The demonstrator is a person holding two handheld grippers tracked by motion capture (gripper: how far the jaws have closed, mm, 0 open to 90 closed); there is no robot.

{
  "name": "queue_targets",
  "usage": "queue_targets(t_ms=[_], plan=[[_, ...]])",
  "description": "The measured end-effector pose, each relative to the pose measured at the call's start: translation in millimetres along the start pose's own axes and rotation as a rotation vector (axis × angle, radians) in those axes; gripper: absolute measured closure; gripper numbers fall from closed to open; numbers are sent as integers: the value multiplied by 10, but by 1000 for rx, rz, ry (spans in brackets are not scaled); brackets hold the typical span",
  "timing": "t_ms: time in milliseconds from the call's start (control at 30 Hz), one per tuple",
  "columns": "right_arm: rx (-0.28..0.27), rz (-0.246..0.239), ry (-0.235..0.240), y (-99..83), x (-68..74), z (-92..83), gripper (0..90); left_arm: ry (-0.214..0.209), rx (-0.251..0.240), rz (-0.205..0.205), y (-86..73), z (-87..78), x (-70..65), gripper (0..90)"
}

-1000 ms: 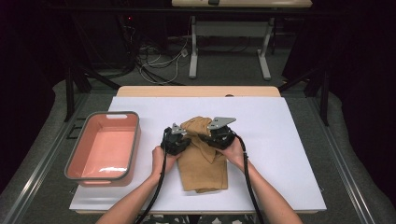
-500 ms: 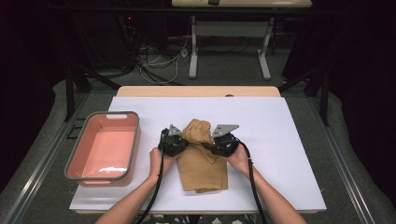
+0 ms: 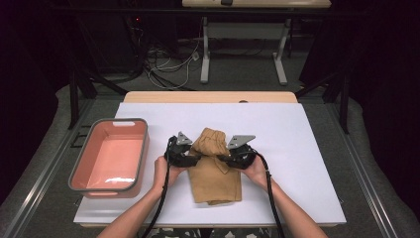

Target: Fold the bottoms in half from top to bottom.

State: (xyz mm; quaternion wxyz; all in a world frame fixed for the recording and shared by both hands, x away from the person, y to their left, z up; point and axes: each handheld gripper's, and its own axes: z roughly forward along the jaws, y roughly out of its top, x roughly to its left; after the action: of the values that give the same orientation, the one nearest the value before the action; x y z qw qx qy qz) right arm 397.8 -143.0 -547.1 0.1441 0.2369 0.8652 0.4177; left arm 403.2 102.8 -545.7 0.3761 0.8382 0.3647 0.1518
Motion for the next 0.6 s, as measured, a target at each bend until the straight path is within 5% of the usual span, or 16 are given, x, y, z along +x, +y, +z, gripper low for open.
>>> queue_targets(t_ms=[133,233,267,600], plan=[[1,-16,2,-1,-9,2,776,-15,-19,-11,69,13,58,296],[1,-12,1,-2,-2,5,774,-85,-23,-7,138,61,87,281],[2,-14,-3,0,-1,3,771,-124,-28,2,153,75,94,319],[12,-5,2,11,2,-3,706,-84,-29,98,150,109,-1,771]])
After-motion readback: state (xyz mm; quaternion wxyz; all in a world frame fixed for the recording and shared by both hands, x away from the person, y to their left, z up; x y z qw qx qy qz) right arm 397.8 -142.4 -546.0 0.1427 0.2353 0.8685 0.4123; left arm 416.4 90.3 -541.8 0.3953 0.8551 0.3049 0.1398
